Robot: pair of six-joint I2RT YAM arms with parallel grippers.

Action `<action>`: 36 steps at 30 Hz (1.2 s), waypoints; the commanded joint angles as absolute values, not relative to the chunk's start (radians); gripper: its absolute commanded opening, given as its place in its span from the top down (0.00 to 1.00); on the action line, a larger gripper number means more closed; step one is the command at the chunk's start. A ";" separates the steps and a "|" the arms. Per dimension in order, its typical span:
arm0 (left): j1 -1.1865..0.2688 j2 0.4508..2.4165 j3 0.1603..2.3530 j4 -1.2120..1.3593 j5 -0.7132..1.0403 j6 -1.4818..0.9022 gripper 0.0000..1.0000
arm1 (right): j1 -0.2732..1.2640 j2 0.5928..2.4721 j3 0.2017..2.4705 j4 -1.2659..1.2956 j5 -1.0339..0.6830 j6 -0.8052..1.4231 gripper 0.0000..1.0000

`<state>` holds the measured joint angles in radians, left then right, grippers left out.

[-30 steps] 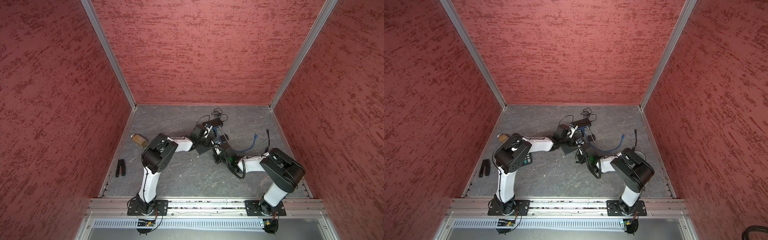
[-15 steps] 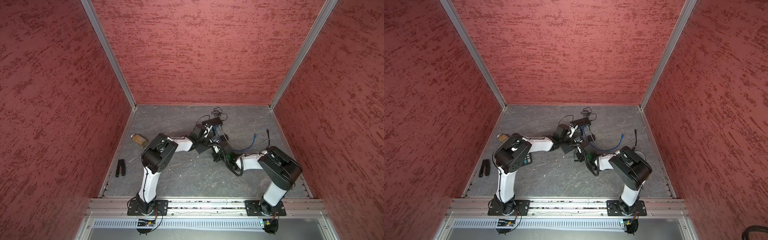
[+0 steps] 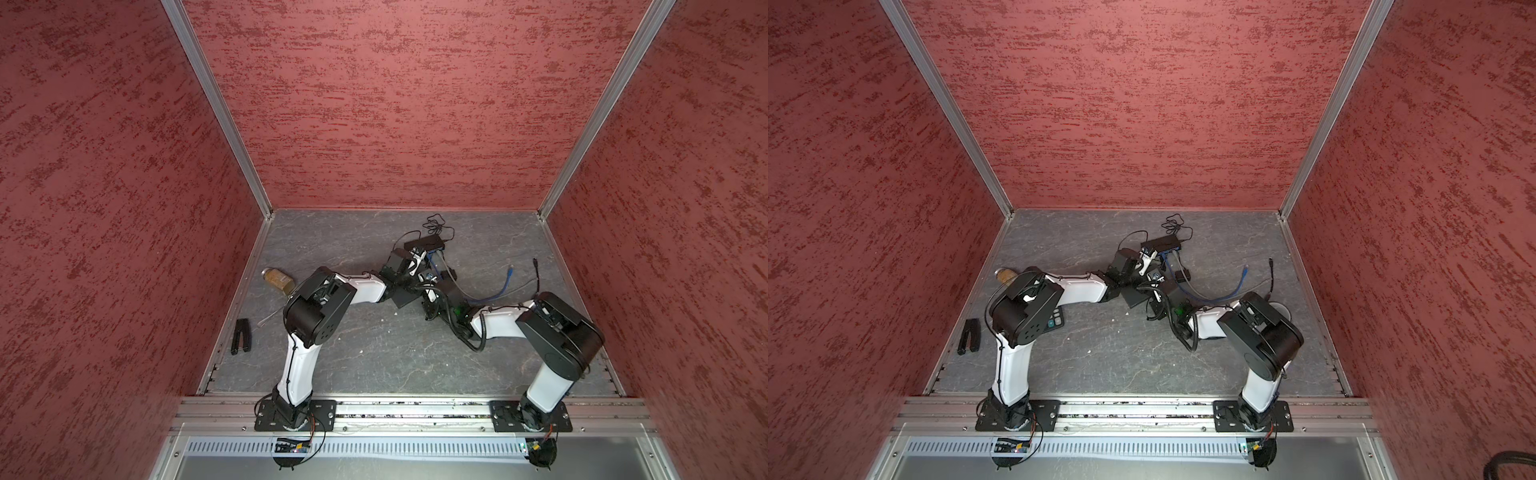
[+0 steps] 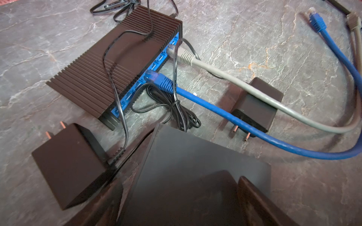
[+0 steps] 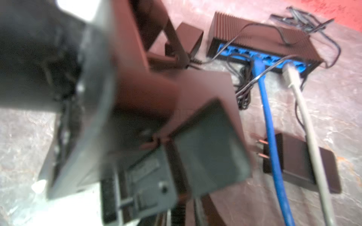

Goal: Insert the plug into the switch port

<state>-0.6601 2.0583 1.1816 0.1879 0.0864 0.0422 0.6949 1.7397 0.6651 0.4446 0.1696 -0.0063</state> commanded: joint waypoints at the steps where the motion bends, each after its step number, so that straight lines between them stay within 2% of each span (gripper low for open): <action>1: -0.718 2.123 1.159 0.015 0.232 0.021 0.08 | 0.694 1.706 0.700 0.566 0.170 -0.006 0.70; 9: -0.689 2.113 1.173 0.012 0.247 -0.015 0.08 | 0.689 1.604 0.641 0.446 0.184 -0.023 0.60; 17: -0.651 2.061 1.176 0.041 0.324 -0.071 0.05 | 0.648 1.383 0.622 0.191 0.163 -0.022 0.58; 23: -0.652 1.997 1.172 0.047 0.333 -0.089 0.02 | 0.606 1.247 0.669 0.050 0.139 -0.161 0.61; 27: -0.652 1.946 1.160 0.044 0.336 -0.105 0.01 | 0.600 1.251 0.711 -0.061 0.172 -0.313 0.61; 31: -0.652 1.908 1.141 0.048 0.336 -0.119 0.00 | 0.583 1.265 0.729 -0.187 0.086 -0.415 0.61; 36: -0.652 1.889 1.118 0.056 0.314 -0.126 0.00 | 0.569 1.234 0.658 -0.172 0.038 -0.536 0.61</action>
<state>-0.6495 1.9102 1.1408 0.0608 0.3138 -0.1108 0.5823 1.2552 0.6910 -0.1230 0.0971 -0.4194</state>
